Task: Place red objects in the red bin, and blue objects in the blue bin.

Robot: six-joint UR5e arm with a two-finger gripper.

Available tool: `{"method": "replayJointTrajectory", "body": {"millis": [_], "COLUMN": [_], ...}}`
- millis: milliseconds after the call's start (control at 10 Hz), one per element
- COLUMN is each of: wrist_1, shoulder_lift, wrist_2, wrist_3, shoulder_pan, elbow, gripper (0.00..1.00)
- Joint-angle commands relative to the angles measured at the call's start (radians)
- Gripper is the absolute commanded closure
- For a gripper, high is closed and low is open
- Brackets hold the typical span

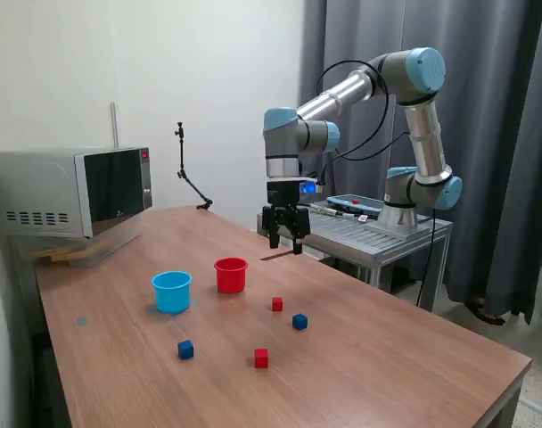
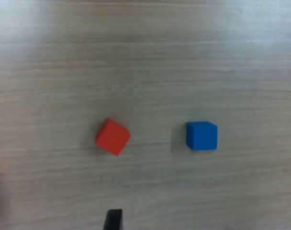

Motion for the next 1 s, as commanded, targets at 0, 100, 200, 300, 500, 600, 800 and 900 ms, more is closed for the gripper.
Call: {"method": "replayJointTrajectory", "body": {"millis": [0,100,200,300,500,600,800,900], "wrist_1": [-0.008,-0.005,-0.001,0.004,0.005,0.005,0.005,0.005], "shoulder_lift": [0.056,0.084,0.102,0.117,0.169,0.197,0.242,0.254], "wrist_2": [0.01,0.01,0.01,0.01,0.009,0.004,0.001,-0.002], "wrist_3": [-0.04,-0.075,-0.092,-0.129,-0.149,-0.148,-0.143,-0.14], "shoulder_pan": [0.012,0.043,0.054,0.058,0.103,0.104,0.118,0.118], "elbow": [-0.009,-0.015,-0.023,-0.034,-0.061,-0.077,-0.112,-0.114], "gripper": [0.0,0.0,0.0,0.0,0.0,0.0,0.0,0.0]}}
